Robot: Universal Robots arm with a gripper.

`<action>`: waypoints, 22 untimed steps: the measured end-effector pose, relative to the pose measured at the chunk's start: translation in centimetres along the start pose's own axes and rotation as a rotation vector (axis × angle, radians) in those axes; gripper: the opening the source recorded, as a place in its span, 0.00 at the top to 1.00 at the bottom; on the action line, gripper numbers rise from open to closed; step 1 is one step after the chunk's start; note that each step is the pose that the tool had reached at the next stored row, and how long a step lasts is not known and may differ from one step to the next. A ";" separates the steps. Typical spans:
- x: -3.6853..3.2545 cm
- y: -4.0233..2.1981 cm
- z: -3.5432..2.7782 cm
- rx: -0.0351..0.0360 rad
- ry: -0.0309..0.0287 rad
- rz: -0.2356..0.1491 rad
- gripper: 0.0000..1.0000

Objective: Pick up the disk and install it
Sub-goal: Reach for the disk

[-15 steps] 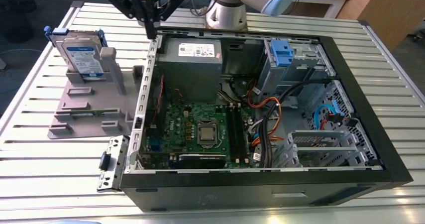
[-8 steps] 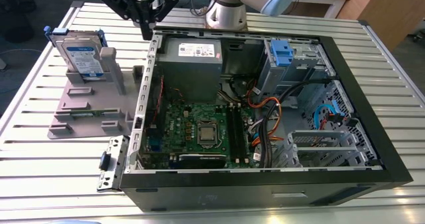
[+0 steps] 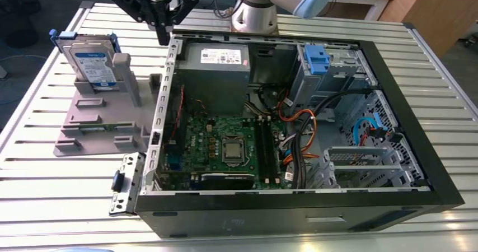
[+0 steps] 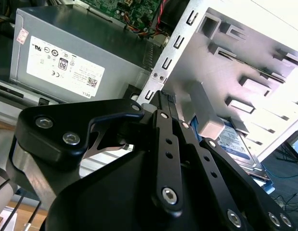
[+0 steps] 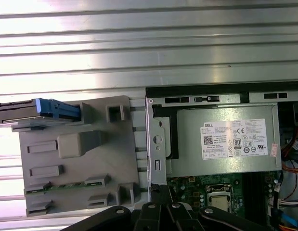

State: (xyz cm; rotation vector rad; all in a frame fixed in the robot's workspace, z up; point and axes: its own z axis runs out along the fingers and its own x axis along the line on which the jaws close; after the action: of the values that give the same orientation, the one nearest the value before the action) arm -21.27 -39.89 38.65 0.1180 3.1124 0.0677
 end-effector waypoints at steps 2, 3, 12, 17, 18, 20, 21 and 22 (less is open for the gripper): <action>0.03 0.00 0.00 0.0001 0.0001 0.000 0.89; 0.05 0.00 0.01 -0.0001 0.0000 0.000 0.89; 0.26 -0.02 0.01 0.0000 0.0000 0.000 0.89; 0.38 -0.03 0.02 0.0000 0.0000 0.000 0.89; 0.39 -0.03 0.02 0.0001 0.0001 0.000 0.89; 0.68 -0.06 0.07 0.0000 0.0000 0.000 0.89; 0.70 -0.06 0.07 0.0000 0.0000 0.000 0.89; 0.71 -0.06 0.07 0.0000 0.0000 0.000 0.89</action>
State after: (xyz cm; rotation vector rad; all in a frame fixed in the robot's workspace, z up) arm -21.98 -39.89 38.56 0.1180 3.1124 0.0676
